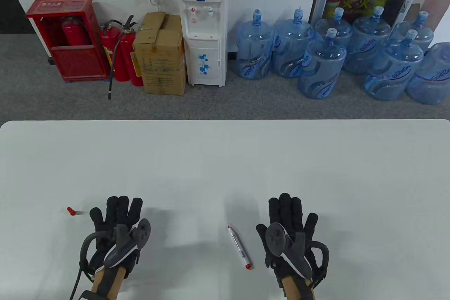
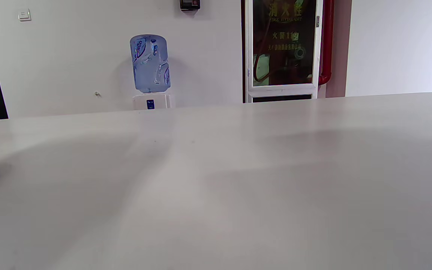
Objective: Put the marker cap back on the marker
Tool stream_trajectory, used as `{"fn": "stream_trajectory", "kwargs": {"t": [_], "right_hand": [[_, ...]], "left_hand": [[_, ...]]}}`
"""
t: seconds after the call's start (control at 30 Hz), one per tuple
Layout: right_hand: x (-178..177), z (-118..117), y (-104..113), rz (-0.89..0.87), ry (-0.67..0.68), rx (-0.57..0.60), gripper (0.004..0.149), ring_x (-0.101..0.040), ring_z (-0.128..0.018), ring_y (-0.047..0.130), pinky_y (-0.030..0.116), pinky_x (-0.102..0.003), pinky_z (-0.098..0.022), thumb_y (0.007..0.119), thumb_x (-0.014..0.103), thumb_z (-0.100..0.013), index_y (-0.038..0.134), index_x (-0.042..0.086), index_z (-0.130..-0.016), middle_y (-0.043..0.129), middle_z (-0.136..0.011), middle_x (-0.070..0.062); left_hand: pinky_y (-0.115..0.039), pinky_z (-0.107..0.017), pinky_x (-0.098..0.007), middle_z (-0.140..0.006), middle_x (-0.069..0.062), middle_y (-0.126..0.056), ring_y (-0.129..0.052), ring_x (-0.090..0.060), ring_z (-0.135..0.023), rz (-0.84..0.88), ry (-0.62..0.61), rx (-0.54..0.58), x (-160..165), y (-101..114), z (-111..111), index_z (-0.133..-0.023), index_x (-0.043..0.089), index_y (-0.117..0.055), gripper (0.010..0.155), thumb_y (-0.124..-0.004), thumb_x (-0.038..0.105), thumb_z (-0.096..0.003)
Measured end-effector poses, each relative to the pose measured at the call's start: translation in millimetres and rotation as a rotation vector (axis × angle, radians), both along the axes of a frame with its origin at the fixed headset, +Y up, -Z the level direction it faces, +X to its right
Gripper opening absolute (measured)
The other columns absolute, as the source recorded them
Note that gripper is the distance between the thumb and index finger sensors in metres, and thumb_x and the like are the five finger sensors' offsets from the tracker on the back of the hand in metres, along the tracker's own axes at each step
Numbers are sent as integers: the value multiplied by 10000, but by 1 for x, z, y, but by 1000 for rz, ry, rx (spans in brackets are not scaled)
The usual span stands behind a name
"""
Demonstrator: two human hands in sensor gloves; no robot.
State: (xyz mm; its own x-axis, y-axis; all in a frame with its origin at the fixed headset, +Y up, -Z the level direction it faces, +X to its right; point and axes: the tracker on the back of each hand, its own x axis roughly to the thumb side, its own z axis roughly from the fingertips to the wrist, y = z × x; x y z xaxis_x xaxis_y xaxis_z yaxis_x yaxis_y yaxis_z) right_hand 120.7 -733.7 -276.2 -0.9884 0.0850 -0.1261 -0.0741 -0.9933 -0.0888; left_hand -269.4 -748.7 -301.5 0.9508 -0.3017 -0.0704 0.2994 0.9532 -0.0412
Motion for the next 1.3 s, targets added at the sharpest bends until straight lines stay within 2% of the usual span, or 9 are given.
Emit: {"fn": "stream_trajectory", "kwargs": {"t": [1.3], "right_hand": [[-5, 0, -3, -6, 22, -69, 767, -191, -1109, 171, 198, -572, -713, 375, 694, -381, 178, 411, -1066, 128, -1184, 91]], "left_hand": [[-233, -736, -717, -1267, -68, -372, -292, -373, -1184, 1, 0, -14, -1, -1, -1, -1122, 354, -200, 794, -460, 643, -429]]}}
